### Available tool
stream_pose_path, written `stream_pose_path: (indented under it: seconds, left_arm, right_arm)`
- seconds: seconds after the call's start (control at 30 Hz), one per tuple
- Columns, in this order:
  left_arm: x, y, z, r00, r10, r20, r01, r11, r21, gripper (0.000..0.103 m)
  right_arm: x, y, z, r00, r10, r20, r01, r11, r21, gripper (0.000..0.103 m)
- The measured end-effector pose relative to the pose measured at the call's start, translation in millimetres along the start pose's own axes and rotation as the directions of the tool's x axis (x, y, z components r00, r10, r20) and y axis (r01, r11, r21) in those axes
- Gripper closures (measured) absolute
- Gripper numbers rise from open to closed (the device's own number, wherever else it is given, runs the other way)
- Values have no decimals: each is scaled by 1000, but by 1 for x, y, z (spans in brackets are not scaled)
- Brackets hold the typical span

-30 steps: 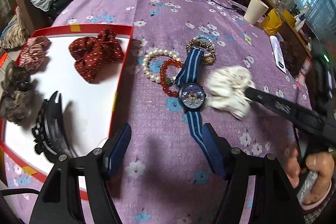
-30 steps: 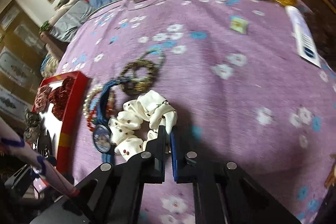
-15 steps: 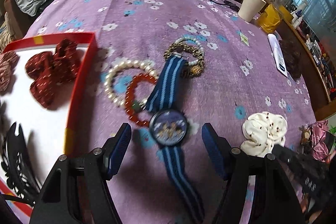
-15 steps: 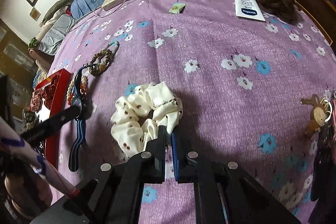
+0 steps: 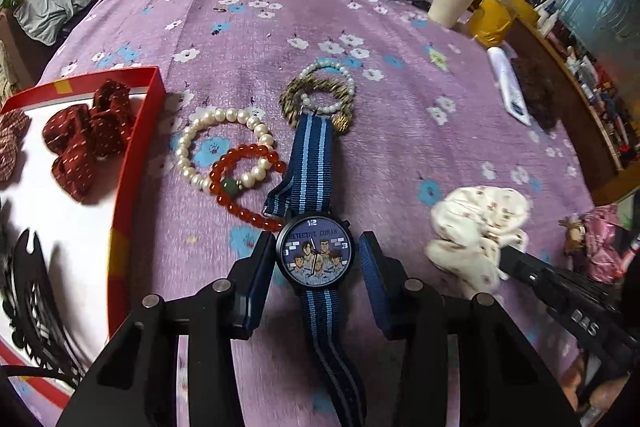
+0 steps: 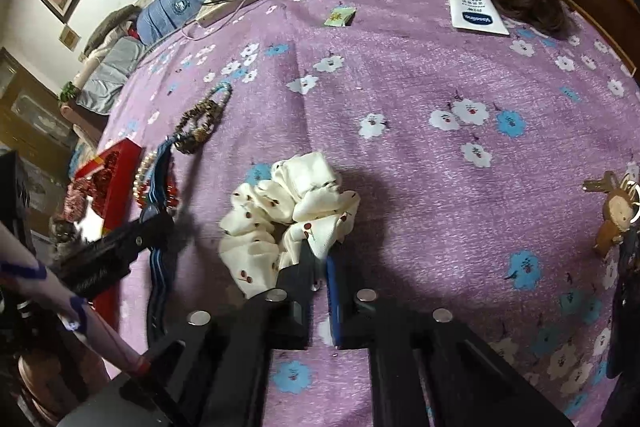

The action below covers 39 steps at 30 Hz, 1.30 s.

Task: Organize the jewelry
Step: 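Close the left tool on the blue striped watch strap, then carry the held scrunchie and watch over the red-rimmed tray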

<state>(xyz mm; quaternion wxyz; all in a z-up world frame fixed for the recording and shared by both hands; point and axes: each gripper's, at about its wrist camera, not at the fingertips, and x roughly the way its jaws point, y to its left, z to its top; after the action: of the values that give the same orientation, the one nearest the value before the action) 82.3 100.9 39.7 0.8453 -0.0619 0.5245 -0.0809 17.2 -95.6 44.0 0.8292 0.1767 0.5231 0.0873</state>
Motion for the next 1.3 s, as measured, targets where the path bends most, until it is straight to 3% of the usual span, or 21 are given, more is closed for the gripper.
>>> stream_pose_path:
  seconds: [0.33, 0.83, 1.3]
  left_arm:
    - [-53, 2, -22, 999, -39, 38, 41, 999, -32, 62]
    - [-110, 0, -77, 997, 1, 76, 3, 999, -51, 61]
    - [-162, 14, -105, 988, 21, 152, -4, 994, -108, 61]
  right_arm:
    - [-29, 5, -11, 998, 56, 26, -56, 998, 1, 99]
    - [-79, 9, -47, 993, 104, 59, -103, 995, -21, 99]
    - [-103, 28, -67, 988, 140, 68, -133, 986, -100, 99]
